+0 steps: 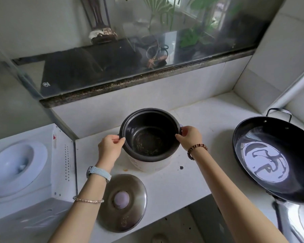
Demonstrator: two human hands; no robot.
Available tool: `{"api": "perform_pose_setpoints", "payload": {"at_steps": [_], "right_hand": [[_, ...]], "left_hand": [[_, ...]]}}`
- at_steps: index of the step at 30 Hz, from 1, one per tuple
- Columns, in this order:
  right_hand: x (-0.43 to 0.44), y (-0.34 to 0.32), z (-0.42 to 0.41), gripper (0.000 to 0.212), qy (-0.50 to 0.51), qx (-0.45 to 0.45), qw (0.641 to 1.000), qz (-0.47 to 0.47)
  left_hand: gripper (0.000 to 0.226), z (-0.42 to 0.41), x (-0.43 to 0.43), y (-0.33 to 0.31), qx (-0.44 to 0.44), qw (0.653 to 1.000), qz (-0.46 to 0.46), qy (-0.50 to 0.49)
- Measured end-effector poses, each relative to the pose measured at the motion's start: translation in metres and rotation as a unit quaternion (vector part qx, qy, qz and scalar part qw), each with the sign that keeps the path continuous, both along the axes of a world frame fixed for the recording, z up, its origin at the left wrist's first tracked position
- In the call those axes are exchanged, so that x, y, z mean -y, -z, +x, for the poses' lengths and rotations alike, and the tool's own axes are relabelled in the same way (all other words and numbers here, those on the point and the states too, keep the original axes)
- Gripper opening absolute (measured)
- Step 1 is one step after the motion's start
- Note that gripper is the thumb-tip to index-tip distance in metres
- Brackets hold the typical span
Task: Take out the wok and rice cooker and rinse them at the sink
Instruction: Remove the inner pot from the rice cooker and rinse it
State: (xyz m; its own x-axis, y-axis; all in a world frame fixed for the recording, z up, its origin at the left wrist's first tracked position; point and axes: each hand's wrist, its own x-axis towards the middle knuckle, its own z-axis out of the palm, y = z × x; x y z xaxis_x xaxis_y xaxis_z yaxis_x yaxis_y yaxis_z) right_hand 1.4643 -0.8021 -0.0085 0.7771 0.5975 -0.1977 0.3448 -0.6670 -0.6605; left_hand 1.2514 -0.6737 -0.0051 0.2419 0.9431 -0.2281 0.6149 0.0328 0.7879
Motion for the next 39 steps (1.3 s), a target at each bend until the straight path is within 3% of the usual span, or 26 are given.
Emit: {"api": "perform_pose_setpoints", "payload": {"at_steps": [3,7,10,12,16,24,28,32,39], "right_hand": [[0.000,-0.003,0.000,0.010,0.002,0.002,1.000,0.009],[0.000,-0.014,0.000,0.017,0.009,0.002,0.999,0.043],[0.003,-0.030,-0.002,0.017,0.010,0.018,0.998,0.064],[0.009,-0.043,-0.005,0.017,0.020,0.029,0.996,0.087],[0.031,-0.066,-0.017,0.018,0.055,0.043,0.989,0.127],[0.129,-0.096,-0.054,0.017,0.172,0.131,0.962,0.166],[0.197,-0.095,-0.074,0.021,0.260,0.121,0.943,0.171],[0.266,-0.092,-0.099,0.010,0.333,0.118,0.921,0.165],[0.395,-0.079,-0.127,0.016,0.445,0.106,0.878,0.143]], "left_hand": [[0.022,0.002,0.001,-0.002,0.011,1.000,-0.010,-0.010],[0.004,0.004,0.003,-0.016,0.033,0.999,-0.002,-0.023],[0.004,0.003,0.003,-0.034,0.056,0.998,0.027,-0.023],[0.017,0.001,0.008,-0.051,0.065,0.996,0.051,-0.015],[0.011,-0.009,0.015,-0.071,0.094,0.992,0.083,0.006],[0.022,0.000,0.052,-0.095,0.146,0.977,0.079,0.131],[0.016,0.015,0.094,-0.090,0.176,0.958,0.050,0.222],[0.030,0.033,0.143,-0.081,0.176,0.934,0.015,0.310],[0.027,0.067,0.257,-0.066,0.168,0.883,-0.019,0.437]]}}
